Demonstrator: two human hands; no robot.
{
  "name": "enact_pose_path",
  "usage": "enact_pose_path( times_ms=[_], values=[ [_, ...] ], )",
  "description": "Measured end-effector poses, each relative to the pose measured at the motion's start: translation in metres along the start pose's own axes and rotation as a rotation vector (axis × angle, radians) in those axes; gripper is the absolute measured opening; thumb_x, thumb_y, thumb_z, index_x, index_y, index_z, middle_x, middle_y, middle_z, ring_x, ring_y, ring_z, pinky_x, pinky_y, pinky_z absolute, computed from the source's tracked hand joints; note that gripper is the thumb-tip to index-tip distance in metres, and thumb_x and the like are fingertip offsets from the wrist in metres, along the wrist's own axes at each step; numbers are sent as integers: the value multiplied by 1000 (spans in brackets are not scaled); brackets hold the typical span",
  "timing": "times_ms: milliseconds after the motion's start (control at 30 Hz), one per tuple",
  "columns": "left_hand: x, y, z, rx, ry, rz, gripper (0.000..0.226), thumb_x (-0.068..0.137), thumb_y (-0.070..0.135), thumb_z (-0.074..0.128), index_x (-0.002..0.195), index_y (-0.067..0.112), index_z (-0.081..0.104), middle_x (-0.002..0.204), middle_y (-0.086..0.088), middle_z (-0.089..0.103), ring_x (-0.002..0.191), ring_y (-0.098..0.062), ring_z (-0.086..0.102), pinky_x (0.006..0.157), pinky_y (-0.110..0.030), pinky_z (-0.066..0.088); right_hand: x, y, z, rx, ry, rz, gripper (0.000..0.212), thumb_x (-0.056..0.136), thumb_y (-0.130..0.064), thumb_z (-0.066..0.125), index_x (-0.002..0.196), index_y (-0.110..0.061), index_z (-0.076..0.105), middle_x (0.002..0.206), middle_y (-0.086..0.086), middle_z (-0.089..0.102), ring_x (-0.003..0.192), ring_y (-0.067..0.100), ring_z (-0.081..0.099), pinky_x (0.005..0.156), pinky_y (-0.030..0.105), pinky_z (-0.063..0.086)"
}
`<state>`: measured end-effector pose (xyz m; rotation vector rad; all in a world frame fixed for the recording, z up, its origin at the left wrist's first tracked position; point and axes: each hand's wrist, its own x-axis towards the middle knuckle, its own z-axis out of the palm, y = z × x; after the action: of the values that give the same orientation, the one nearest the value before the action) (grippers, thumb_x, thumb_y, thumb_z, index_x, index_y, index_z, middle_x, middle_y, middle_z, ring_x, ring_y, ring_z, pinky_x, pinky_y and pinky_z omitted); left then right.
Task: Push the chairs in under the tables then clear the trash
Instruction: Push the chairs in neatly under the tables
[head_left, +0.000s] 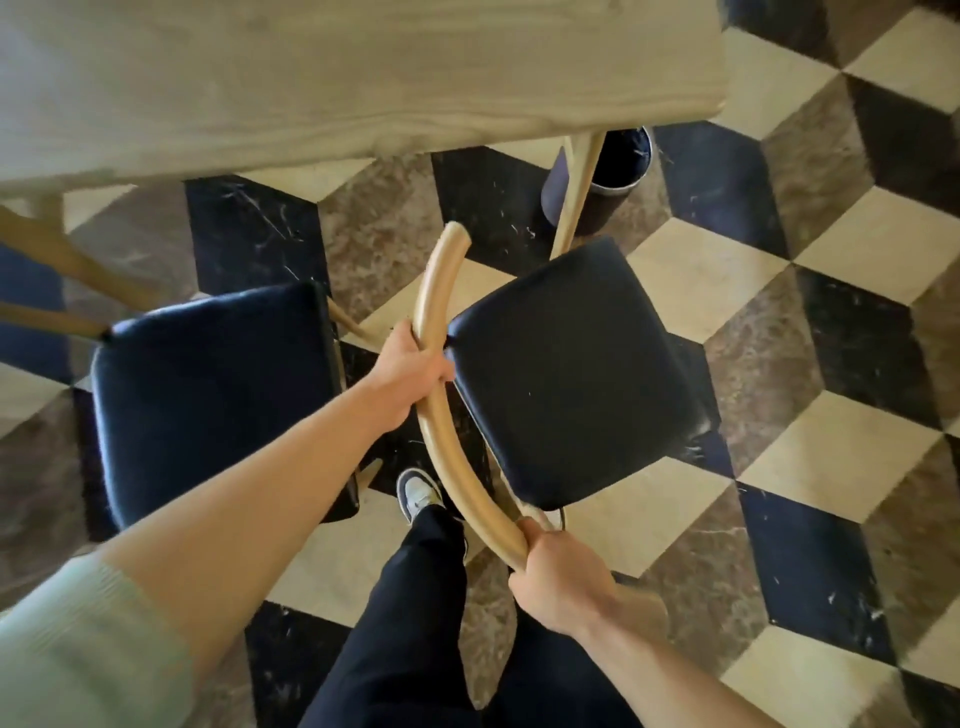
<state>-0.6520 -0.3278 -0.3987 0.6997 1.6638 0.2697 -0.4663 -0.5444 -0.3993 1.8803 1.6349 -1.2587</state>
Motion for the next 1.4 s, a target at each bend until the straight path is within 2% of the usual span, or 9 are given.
enact_pose_path(
  times_ms=[133, 367, 500, 633, 833, 1000, 1200, 1267, 1400],
  values=[
    [-6, -35, -46, -173, 73, -82, 60, 82, -5, 69, 131, 23, 48, 111, -13, 61, 96, -31, 67, 82, -50, 64, 10, -14, 0, -196, -44, -128, 37, 90, -40, 53, 125, -29, 52, 95, -2, 67, 86, 27, 71, 71, 35, 55],
    [-29, -87, -95, -502, 207, -209, 61, 75, -7, 70, 119, 31, 51, 111, -16, 61, 94, -33, 66, 76, -58, 65, 27, -34, -26, -331, -157, -270, 34, 85, -32, 55, 119, -33, 50, 95, -4, 65, 84, 23, 67, 72, 43, 60],
    [-36, -93, -87, -635, 212, -177, 62, 69, -5, 69, 115, 30, 49, 113, -16, 57, 98, -34, 63, 83, -56, 64, 45, -26, -67, -449, -199, -298, 26, 82, -29, 58, 100, -39, 42, 76, -13, 54, 65, 11, 54, 58, 32, 47],
    [-38, -83, -71, -817, 254, -174, 58, 76, -11, 67, 114, 28, 49, 112, -14, 56, 98, -32, 62, 77, -51, 63, 68, -24, -116, -608, -207, -344, 30, 79, -28, 56, 106, -39, 48, 84, -12, 59, 76, 20, 62, 64, 36, 48],
    [-30, -68, -44, -1021, 358, -231, 72, 81, -14, 66, 138, 24, 43, 124, -16, 56, 104, -35, 65, 69, -47, 61, 115, -22, -183, -815, -212, -503, 29, 79, -27, 61, 98, -35, 40, 92, -4, 64, 79, 25, 65, 63, 37, 47],
    [-24, -45, -22, -1148, 445, -268, 74, 83, -17, 62, 142, 24, 42, 133, -20, 54, 105, -40, 66, 94, -61, 58, 144, -16, -227, -918, -220, -628, 36, 83, -27, 65, 117, -31, 56, 93, -3, 67, 80, 23, 67, 68, 41, 57],
    [-2, 7, 18, -1215, 480, -215, 73, 80, -17, 61, 140, 20, 41, 129, -23, 57, 94, -35, 68, 83, -54, 63, 181, 10, -293, -962, -198, -665, 24, 83, -28, 65, 100, -35, 51, 84, -8, 61, 72, 17, 63, 67, 40, 58],
    [5, 19, 25, -1232, 502, -195, 75, 79, -17, 61, 141, 20, 40, 126, -22, 57, 88, -32, 67, 73, -47, 64, 191, 13, -306, -975, -198, -675, 23, 82, -26, 63, 99, -36, 51, 81, -10, 60, 70, 15, 63, 66, 39, 59],
    [22, 39, 30, -1246, 496, -169, 81, 76, -17, 60, 144, 20, 38, 128, -23, 53, 93, -32, 63, 72, -49, 64, 207, 15, -329, -966, -196, -658, 26, 82, -26, 63, 103, -37, 54, 80, -10, 58, 69, 13, 60, 62, 36, 59]
  ],
)
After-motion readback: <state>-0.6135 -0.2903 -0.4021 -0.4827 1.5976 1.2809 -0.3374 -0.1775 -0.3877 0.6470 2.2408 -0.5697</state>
